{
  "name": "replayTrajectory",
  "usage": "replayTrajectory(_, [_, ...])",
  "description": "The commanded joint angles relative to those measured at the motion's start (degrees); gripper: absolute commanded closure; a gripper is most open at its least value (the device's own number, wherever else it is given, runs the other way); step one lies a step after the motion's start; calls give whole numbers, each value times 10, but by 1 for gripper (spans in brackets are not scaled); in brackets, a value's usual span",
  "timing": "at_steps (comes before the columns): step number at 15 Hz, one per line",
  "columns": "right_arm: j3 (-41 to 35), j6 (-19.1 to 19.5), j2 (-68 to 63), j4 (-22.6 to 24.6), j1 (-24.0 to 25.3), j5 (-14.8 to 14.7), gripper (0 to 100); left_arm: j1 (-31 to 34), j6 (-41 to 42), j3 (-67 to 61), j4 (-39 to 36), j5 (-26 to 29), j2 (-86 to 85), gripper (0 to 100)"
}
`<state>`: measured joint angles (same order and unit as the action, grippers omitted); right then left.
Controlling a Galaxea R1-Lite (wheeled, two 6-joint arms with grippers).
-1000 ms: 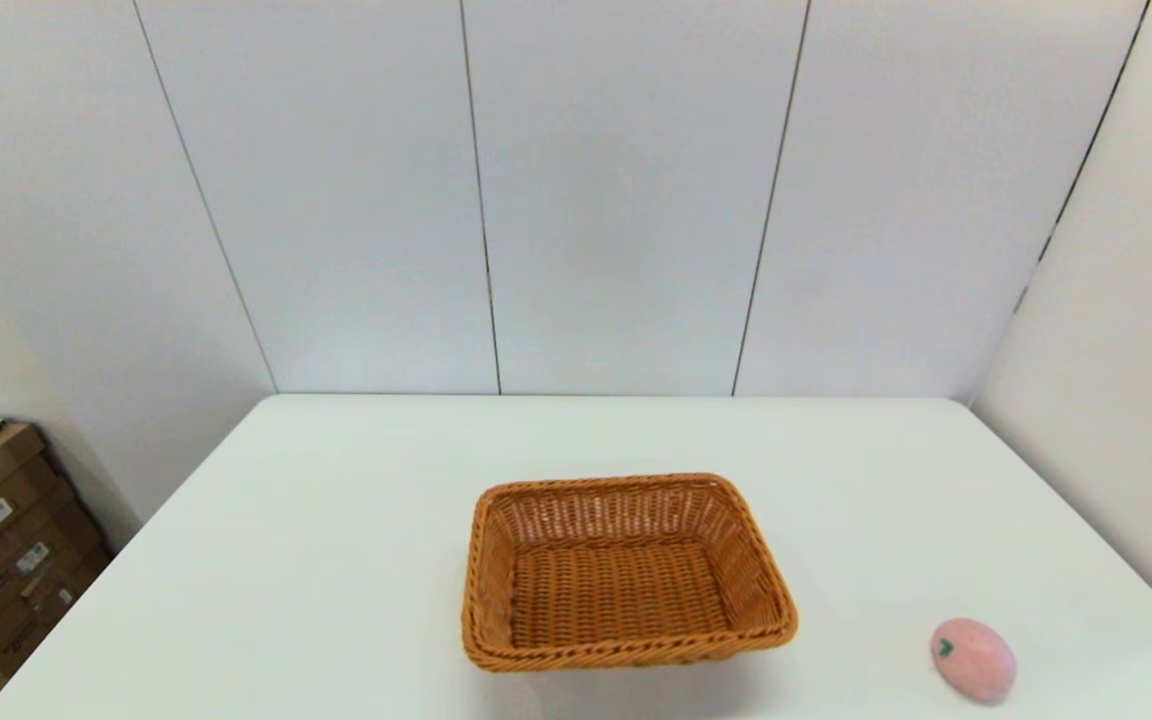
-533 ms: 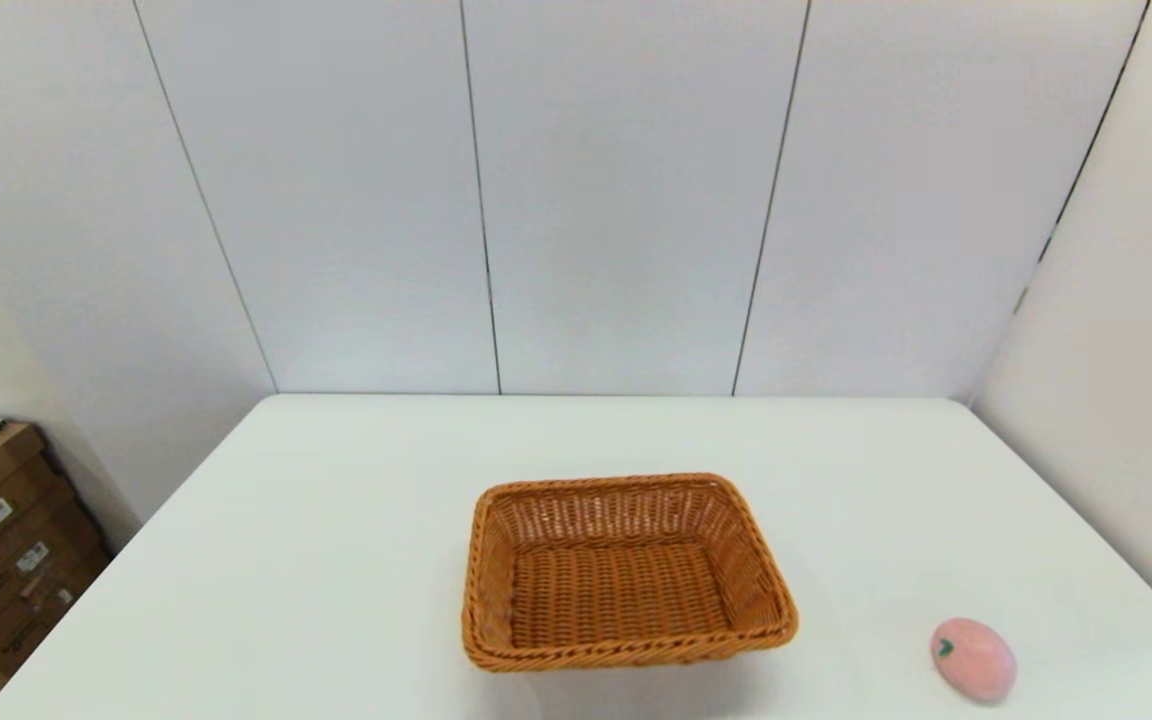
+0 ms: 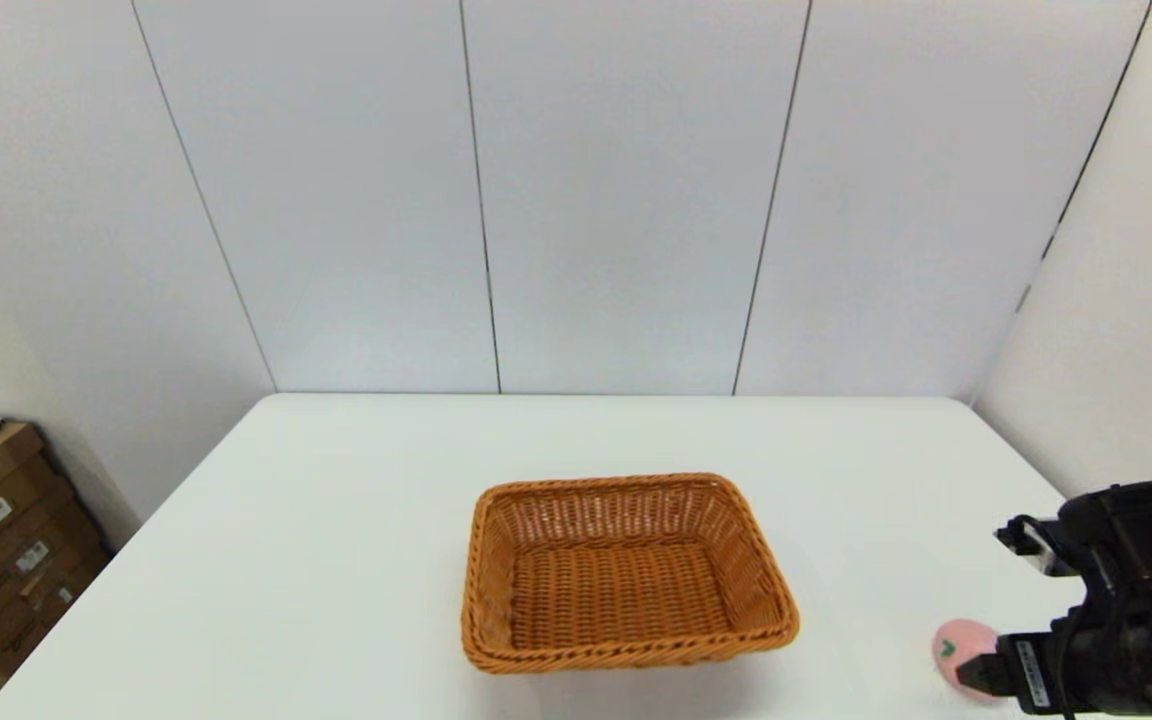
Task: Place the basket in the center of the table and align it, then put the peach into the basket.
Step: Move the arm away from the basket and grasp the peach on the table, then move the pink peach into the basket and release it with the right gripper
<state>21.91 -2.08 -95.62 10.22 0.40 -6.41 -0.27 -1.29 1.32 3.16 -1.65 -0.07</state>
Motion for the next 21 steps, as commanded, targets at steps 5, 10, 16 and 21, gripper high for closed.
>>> replayTrajectory(5, [-10, -13, -55, 61, -1, 16, 100, 0, -1, 0, 0, 0, 0, 0])
replayTrajectory(10, [-15, -13, -59, 67, -1, 20, 100, 0, -3, 0, -1, 0, 0, 0])
replayTrajectory(16, [-20, -16, -72, 82, -3, 21, 100, 0, -5, -1, -1, 1, 0, 0])
replayTrajectory(21, [-46, -16, -1, 198, 0, 40, 100, 0, -4, -1, -1, 1, 0, 0])
